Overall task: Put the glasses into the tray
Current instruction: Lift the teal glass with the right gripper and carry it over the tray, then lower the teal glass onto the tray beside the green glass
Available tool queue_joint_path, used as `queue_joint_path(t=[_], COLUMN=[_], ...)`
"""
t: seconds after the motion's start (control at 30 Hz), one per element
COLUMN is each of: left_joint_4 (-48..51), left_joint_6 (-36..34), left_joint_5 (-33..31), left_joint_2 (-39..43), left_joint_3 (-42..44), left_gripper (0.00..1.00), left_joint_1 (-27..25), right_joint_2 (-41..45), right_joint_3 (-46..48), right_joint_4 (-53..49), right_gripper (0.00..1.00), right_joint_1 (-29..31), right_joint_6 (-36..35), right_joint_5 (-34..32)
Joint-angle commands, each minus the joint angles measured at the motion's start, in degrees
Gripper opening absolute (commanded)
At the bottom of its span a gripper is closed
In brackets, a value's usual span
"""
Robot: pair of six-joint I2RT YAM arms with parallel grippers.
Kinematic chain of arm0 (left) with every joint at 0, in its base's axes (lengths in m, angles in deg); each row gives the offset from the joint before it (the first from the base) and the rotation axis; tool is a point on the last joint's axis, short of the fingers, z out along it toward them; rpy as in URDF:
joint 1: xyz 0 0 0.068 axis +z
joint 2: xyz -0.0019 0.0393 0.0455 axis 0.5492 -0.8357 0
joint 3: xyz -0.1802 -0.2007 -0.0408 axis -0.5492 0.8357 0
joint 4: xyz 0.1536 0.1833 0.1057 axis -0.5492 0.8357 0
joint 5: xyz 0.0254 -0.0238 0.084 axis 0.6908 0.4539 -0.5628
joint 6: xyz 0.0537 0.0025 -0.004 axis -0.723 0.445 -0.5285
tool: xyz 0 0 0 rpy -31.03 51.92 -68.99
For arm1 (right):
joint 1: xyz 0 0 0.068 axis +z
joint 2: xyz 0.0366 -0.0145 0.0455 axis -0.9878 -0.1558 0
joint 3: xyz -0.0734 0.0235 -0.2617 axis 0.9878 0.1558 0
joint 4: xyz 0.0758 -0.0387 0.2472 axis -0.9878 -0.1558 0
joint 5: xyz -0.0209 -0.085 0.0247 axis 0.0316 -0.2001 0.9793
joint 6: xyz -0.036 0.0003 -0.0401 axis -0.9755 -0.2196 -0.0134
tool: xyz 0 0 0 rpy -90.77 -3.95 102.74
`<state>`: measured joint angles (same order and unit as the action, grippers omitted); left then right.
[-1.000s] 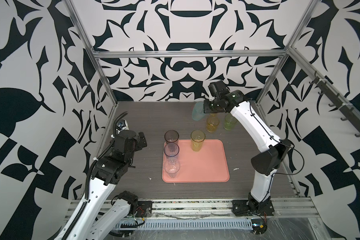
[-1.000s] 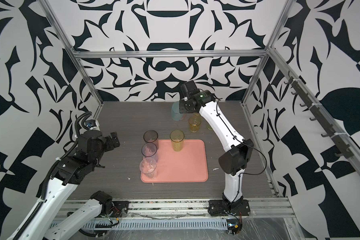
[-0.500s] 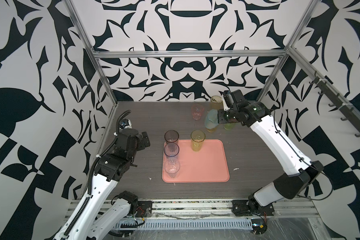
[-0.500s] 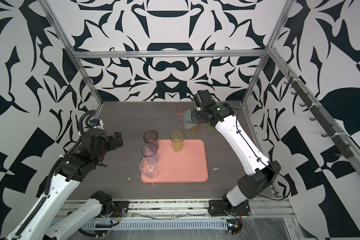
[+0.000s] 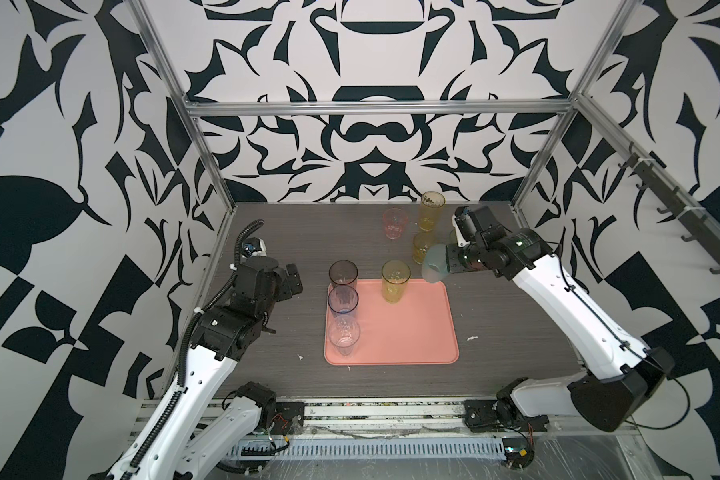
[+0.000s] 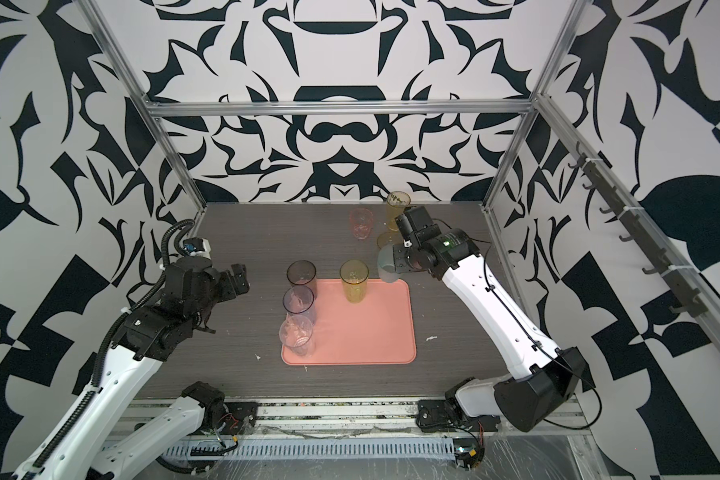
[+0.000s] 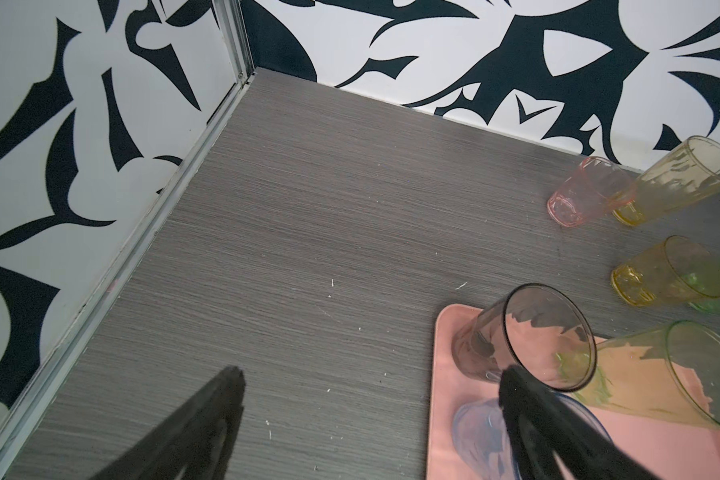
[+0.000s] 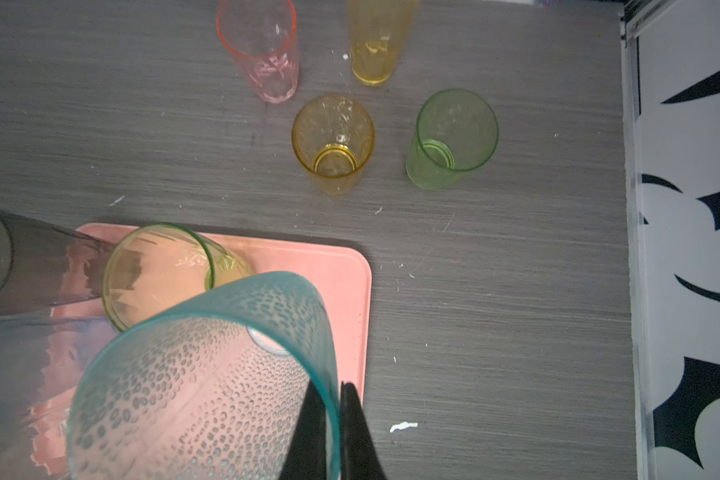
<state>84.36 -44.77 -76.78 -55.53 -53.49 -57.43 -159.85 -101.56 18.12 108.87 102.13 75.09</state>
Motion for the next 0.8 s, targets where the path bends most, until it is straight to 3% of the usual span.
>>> queue_joint_path(t=[0.0,0.77], left_joint_4=[-0.97,-1.49], left_joint_6=[0.67,0.5], left_joint_5=[0.46,0.59], left_joint_2=[-0.04,-0.92], left_joint_3=[1.08,2.57], left_gripper=[1.0,0.99], left_joint_1=[0.14,0.14], right_joint_2=[2.52,4.39], right_joint_3=[2.46,17.16], right_joint_4=[2.71,8.68], right_gripper=[0.0,0.0], right_joint_1=[-0.06,9.29], right_joint_6=[1.25,9.65], right_joint_5=[2.04,2.73])
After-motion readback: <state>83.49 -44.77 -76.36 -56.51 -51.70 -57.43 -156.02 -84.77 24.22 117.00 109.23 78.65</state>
